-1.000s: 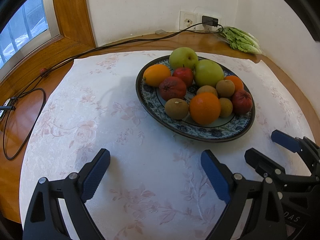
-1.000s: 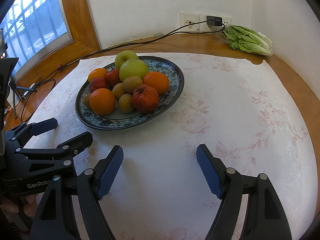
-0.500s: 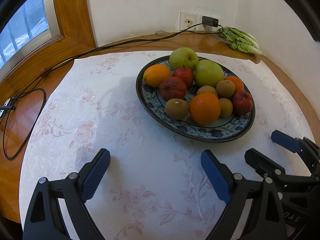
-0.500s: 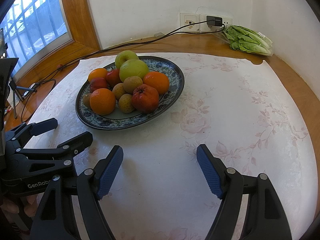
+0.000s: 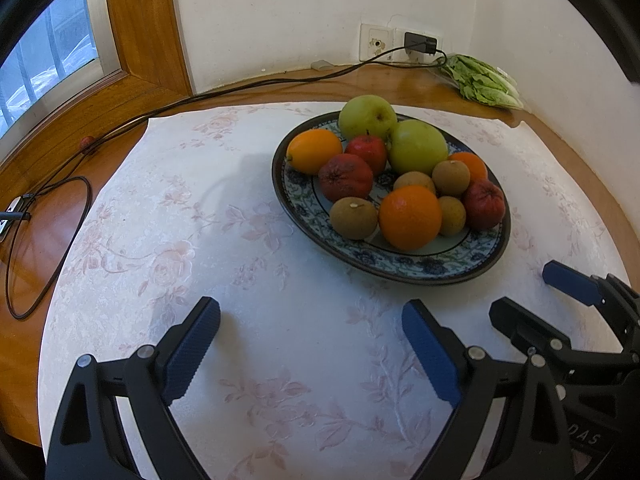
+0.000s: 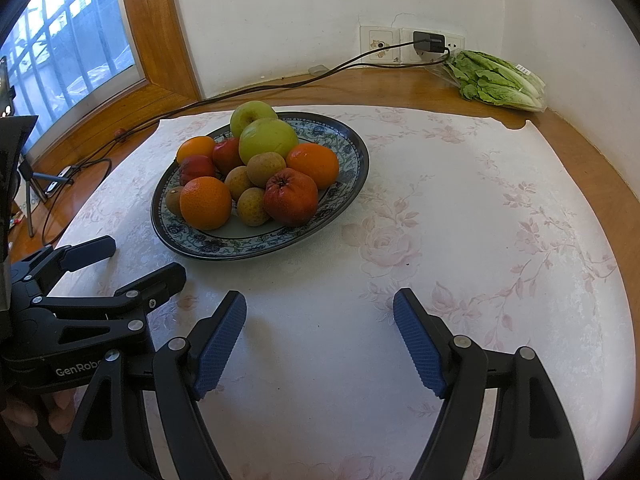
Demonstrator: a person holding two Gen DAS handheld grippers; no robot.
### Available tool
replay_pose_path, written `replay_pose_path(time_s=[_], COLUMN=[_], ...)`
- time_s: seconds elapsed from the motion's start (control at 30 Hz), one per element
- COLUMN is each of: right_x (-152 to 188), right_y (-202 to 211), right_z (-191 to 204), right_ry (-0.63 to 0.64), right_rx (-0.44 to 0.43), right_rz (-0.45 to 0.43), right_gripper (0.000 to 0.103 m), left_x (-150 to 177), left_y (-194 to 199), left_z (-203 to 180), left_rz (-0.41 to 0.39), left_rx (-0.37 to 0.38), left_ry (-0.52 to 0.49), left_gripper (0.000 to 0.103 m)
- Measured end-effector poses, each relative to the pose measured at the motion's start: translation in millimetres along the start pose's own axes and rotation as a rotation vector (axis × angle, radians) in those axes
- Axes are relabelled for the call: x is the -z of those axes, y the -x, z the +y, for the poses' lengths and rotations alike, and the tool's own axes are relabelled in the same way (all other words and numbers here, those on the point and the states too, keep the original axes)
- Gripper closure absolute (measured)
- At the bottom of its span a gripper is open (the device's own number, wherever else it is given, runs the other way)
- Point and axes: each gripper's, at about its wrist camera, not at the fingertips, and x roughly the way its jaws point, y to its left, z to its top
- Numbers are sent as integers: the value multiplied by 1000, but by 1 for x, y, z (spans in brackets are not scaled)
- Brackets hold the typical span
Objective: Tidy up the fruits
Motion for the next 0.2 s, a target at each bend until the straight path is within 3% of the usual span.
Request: replay_pose_path(time_s=[0.2], right_x=[0], right_y=[0], right_z=[1], right_ry=[3], right_rx=[4], right_rz=[4], right_gripper=[25], left_x=[-2], left_y=[-1], left_z=[0], left_rz=[-2], left_rx=[2], left_ry=[-1], left_gripper=[8])
